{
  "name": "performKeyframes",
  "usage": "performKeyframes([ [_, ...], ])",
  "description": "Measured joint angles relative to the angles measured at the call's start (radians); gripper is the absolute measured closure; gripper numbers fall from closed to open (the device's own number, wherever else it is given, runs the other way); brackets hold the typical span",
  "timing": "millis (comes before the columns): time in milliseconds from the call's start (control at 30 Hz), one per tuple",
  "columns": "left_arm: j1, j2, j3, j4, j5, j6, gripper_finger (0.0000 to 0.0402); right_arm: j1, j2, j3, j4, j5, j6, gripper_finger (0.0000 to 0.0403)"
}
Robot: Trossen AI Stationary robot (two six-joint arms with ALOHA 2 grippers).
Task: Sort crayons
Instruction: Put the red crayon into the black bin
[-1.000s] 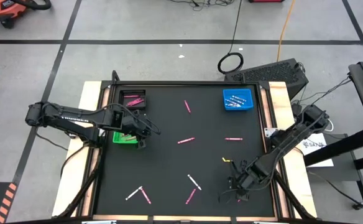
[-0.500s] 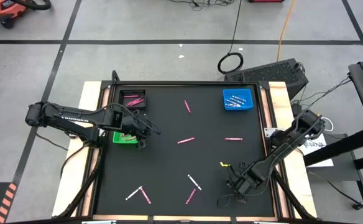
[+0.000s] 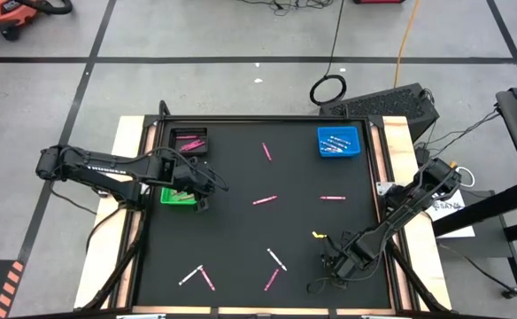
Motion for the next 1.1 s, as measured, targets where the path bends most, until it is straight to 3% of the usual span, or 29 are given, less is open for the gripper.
performKeyframes([
  [200,0.0,0.0,0.0,0.0,0.0,-0.001,0.0317,0.0,0.001,-0.001,-0.002,0.004,0.012,0.0393],
  [633,-0.01,0.0,0.0,-0.001,0.0,-0.034,0.0317,-0.002,-0.043,0.001,0.022,0.06,0.006,0.04],
  [700,-0.023,0.0,0.0,0.002,0.0,-0.037,0.0317,-0.01,-0.073,0.001,0.019,0.109,-0.016,0.0401],
  [867,-0.05,0.007,0.0,0.08,0.0,-0.052,0.0317,-0.05,-0.172,0.003,0.014,0.356,-0.083,0.0402],
  [1100,-0.068,0.041,0.0,0.246,0.0,-0.019,0.0317,-0.156,-0.245,0.003,0.038,0.495,-0.255,0.0402],
])
